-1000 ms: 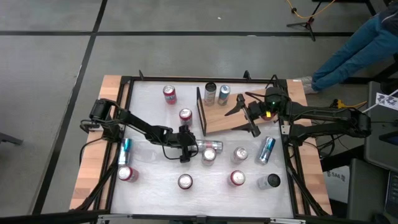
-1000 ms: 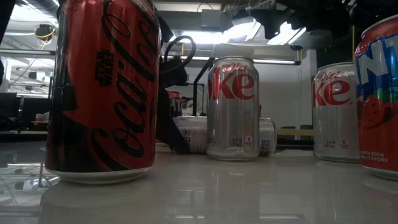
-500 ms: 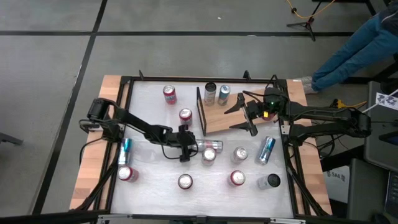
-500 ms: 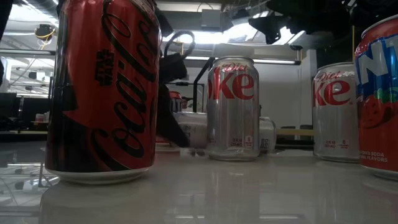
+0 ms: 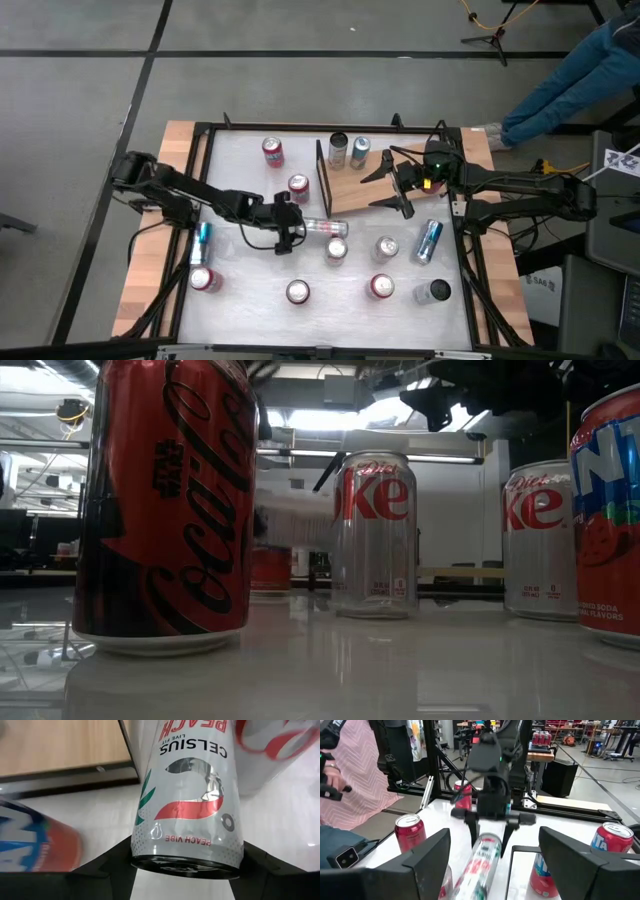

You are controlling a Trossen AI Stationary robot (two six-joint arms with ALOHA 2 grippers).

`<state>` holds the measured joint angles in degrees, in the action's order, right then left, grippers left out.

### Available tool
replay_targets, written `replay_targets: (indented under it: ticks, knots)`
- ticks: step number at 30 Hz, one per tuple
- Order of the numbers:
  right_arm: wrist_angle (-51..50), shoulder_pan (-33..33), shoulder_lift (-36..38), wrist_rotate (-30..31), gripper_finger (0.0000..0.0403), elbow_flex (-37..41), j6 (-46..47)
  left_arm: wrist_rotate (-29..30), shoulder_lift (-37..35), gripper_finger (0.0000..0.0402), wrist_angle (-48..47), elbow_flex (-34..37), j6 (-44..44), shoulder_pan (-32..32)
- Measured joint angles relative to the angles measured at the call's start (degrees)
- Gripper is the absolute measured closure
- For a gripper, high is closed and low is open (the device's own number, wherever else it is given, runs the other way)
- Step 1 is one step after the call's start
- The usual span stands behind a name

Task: Place canned beverage on shelf
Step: Put the top white black soda can on the shelf aligned with the other white black soda can

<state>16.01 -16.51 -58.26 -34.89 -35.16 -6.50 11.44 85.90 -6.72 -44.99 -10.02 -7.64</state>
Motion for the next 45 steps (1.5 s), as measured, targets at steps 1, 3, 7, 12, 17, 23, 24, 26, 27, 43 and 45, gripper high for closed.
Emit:
replay_targets:
  ticks: [1, 3, 7, 12, 17, 23, 24, 26, 27, 43, 45]
  knots:
    - [-0.02, 0.00, -0.02, 0.00, 0.0109, 0.00, 0.02, 0.00, -1.09, 0.0167, -0.71, 0.00, 0.04, 0.00]
    - [0.04, 0.02, -0.02, 0.00, 0.0109, 0.00, 0.02, 0.00, -3.40, 0.0167, -3.48, 0.00, -0.09, -0.01]
    - [0.04, 0.02, -0.02, 0.00, 0.0109, 0.00, 0.14, 0.02, -7.80, 0.0167, -6.47, 0.00, -0.52, 0.01]
    - [0.33, 0.04, -0.02, -0.39, 0.0109, 0.00, 0.24, 0.51, -12.41, 0.0167, -10.57, 0.00, -1.87, 0.00]
    - [0.58, 1.32, -0.02, -1.43, 0.0109, 0.00, 0.26, 0.45, -15.03, 0.0167, -12.77, 0.00, -2.85, -0.02]
    - [1.79, 5.66, -0.02, -1.61, 0.0109, 0.00, 0.24, -0.07, -15.55, 0.0167, -13.39, 0.00, -3.37, 0.00]
    - [1.98, 6.33, -0.02, -1.62, 0.0109, 0.00, 0.24, -0.14, -15.55, 0.0167, -13.38, 0.00, -3.37, -0.02]
    - [2.13, 7.69, -0.02, -1.65, 0.0109, 0.00, -0.10, -0.47, -15.55, 0.0167, -13.47, 0.00, -3.37, -0.02]
    - [2.13, 8.27, -0.02, -1.66, 0.0109, 0.00, -0.19, -0.60, -15.55, 0.0167, -13.45, 0.00, -3.38, -0.02]
    - [4.41, 12.00, 0.00, 19.10, 0.0109, -0.19, 9.84, 1.71, -15.56, 0.0167, -20.06, -7.43, 4.27, -0.02]
    - [4.33, 12.00, -0.02, 19.39, 0.0109, -0.71, 12.54, 2.69, -15.55, 0.0167, -21.03, -9.07, 7.65, -0.02]
